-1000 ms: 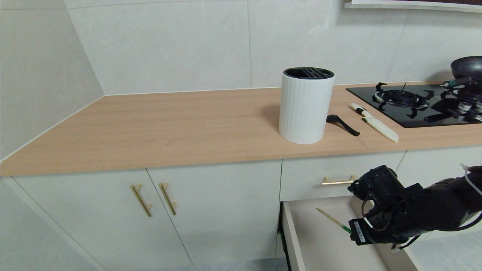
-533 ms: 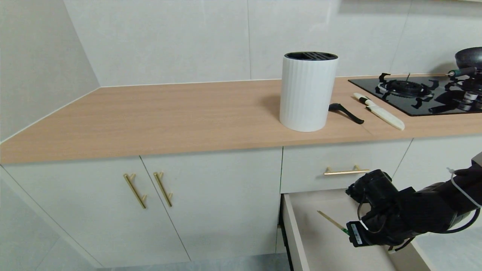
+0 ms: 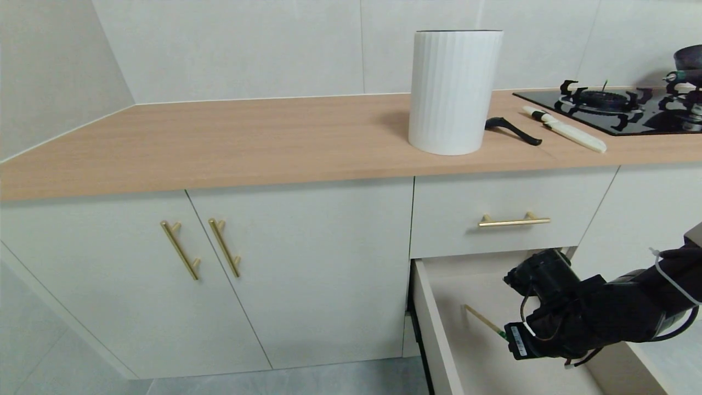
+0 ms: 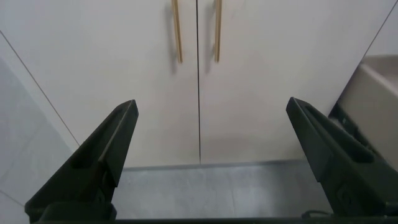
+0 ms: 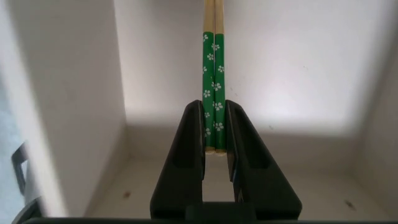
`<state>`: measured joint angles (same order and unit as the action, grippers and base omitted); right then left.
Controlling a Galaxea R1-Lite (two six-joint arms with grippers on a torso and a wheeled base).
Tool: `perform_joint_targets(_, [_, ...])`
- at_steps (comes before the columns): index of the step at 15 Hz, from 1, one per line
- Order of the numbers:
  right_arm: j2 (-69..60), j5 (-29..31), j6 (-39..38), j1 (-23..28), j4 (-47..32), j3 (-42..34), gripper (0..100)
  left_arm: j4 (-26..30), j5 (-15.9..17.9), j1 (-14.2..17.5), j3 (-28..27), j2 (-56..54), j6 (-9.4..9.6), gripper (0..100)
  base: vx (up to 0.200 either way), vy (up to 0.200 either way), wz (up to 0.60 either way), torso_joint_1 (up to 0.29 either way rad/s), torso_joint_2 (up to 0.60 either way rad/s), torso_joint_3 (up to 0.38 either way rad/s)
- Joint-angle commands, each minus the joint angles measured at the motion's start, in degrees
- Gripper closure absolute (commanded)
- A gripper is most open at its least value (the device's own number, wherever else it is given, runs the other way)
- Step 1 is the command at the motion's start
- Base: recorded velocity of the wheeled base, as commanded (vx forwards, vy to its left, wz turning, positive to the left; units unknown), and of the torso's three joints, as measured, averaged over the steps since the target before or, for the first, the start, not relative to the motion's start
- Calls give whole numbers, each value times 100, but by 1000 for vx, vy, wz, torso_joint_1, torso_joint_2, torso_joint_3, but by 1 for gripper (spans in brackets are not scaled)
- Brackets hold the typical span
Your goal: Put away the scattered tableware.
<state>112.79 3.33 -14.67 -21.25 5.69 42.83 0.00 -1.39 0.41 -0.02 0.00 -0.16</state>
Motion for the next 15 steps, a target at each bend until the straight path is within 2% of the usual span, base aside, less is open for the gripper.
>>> perform_joint_targets(1, [-11, 1, -1, -2, 2, -2, 100, -9, -2, 2, 2, 0, -2, 0, 0, 0, 0, -110, 447, 325])
perform_joint_targets(4, [-73, 1, -1, -2, 2, -2, 100, 0, -2, 2, 2, 0, -2, 0, 0, 0, 0, -72, 362, 279])
perform_joint_targets(7, [-257, 10, -1, -2, 107, -29, 100, 0, -2, 2, 2, 0, -2, 0, 0, 0, 0, -19, 68, 47])
perform_joint_targets(11, [-407, 159, -1, -125, 1663, -618, 100, 0, -2, 2, 2, 0, -2, 0, 0, 0, 0, 0, 0, 0])
perform_joint_targets(15, [103, 353, -1, -319, 1918, -705, 100, 0, -2, 2, 2, 0, -2, 0, 0, 0, 0, 0, 0, 0])
